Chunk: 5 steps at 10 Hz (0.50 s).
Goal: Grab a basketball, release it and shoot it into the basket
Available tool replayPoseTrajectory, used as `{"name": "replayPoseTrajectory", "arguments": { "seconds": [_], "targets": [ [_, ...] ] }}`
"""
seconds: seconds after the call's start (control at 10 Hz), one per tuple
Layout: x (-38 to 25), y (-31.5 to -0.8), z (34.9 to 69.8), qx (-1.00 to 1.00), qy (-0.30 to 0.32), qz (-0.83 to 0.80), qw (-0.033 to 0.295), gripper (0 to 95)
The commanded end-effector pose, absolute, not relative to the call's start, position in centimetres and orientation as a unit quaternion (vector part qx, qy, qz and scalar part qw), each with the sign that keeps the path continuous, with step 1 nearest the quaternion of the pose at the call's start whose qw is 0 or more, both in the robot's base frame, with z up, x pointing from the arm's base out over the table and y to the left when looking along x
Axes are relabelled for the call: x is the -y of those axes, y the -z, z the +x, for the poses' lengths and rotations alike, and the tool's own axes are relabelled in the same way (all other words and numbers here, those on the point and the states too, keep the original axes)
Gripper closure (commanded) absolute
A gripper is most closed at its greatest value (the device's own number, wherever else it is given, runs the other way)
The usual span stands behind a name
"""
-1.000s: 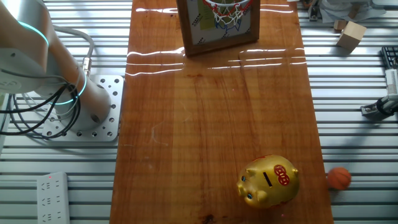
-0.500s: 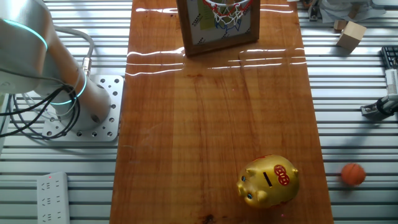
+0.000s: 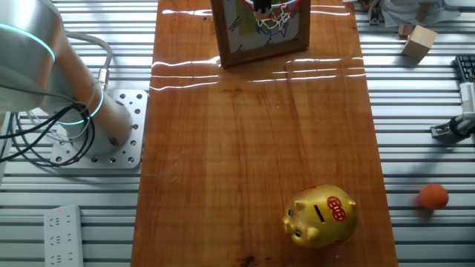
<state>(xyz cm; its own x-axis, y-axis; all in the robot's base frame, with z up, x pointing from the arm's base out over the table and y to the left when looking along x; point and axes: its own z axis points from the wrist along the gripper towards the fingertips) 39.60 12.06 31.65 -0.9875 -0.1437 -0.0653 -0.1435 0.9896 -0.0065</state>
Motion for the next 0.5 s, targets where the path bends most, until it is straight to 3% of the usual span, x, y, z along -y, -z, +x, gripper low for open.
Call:
{"name": "replayPoseTrajectory", "arguments": {
  "seconds": [0.1,0.5],
  "targets": [
    [-11.95,-31.38,39.64,-0.996,0.001,-0.078,0.034,38.0],
    [-11.97,-30.98,39.95,-0.995,-0.006,-0.093,0.033,38.0]
  ]
}}
